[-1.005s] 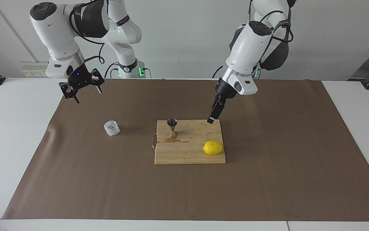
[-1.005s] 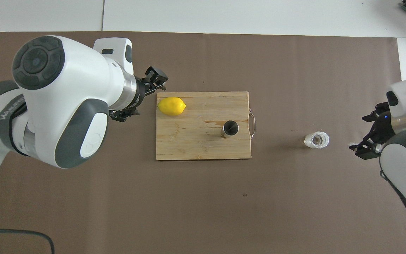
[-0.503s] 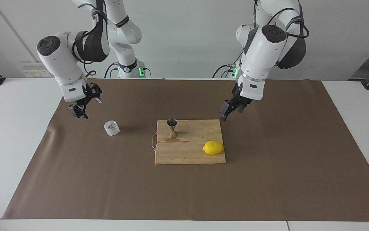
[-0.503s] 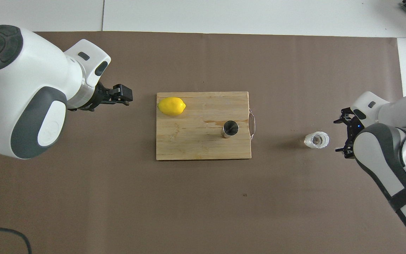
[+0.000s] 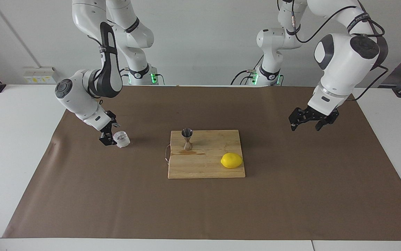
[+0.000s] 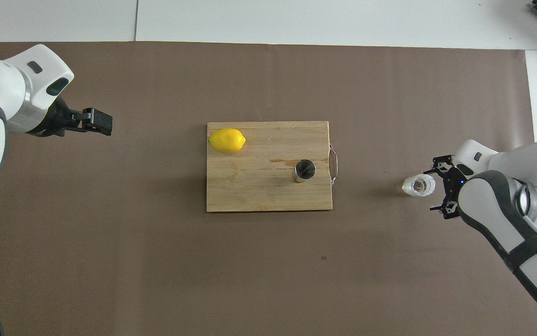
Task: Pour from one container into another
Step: 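Grasp the clear cup with the right gripper while the left gripper retreats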
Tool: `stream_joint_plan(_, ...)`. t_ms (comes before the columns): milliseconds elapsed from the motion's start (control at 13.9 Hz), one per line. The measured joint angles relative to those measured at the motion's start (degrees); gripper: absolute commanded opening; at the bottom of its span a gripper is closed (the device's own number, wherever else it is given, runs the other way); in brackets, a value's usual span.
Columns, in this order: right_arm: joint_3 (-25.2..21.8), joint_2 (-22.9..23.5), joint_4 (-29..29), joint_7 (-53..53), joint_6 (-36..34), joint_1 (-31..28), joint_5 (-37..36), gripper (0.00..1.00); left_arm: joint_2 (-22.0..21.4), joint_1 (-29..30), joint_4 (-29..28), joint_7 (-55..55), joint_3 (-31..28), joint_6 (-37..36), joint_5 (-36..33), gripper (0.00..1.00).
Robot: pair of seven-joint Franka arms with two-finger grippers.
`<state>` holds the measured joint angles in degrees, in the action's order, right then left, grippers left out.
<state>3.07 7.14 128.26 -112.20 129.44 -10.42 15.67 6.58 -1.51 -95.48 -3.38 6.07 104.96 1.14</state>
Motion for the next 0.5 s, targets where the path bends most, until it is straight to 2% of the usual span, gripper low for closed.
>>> stream_joint_plan(215,0.01,1.34,0.24,-2.38,1.79,-0.29,1.66,1.00,-1.49,3.22,0.05,5.95,-0.06,-2.47,-0.02,1.00)
stream_joint_plan(503,0.05,3.49,0.36,-7.04,2.20,-0.29,8.12,1.00,-3.95,3.43,0.88,6.94,0.65,-7.26,-0.02,1.00)
